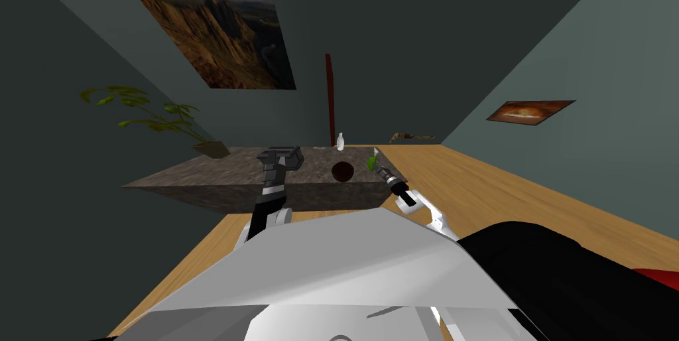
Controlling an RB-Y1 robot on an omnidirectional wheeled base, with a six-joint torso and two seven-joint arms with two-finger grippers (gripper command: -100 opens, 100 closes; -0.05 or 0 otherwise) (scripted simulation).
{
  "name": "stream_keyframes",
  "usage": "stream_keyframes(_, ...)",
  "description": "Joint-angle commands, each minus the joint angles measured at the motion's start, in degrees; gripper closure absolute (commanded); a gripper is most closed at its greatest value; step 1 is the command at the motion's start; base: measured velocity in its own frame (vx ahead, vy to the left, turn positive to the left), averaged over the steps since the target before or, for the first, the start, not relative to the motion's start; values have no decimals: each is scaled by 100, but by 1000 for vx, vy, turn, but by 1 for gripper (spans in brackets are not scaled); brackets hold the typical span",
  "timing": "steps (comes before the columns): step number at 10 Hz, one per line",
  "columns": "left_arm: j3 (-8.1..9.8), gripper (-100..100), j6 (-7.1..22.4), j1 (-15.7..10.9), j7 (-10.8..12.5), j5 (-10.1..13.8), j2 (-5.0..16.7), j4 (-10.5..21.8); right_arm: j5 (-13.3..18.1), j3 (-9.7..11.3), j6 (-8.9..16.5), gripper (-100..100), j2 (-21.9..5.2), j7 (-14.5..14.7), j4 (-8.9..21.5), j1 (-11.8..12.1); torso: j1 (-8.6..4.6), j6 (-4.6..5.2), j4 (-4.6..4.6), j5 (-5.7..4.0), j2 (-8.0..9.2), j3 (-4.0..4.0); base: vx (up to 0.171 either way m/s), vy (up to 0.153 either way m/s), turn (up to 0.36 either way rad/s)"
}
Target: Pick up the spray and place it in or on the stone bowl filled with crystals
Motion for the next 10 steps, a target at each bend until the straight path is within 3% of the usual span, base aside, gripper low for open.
stream_keyframes(1, 0, 0, 0, 0, 0, 0, 0, 0, 127, -33, 127, -100, -231, 96, 205, -50, 0, 0, 0, 0, 0, 0, 67, 74, 55)
stream_keyframes(9, 0, 0, 0, 0, 0, 0, 0, 0, 687, -170, 725, -100, -1252, 492, 917, -168, -10, 1, 0, -3, 3, 1, 49, 72, 45)
stream_keyframes(10, 0, 0, 0, 0, 0, 0, 0, 0, 632, -148, 684, -100, -1195, 449, 872, -182, -5, 0, 0, -2, -1, 0, 28, 33, 6)
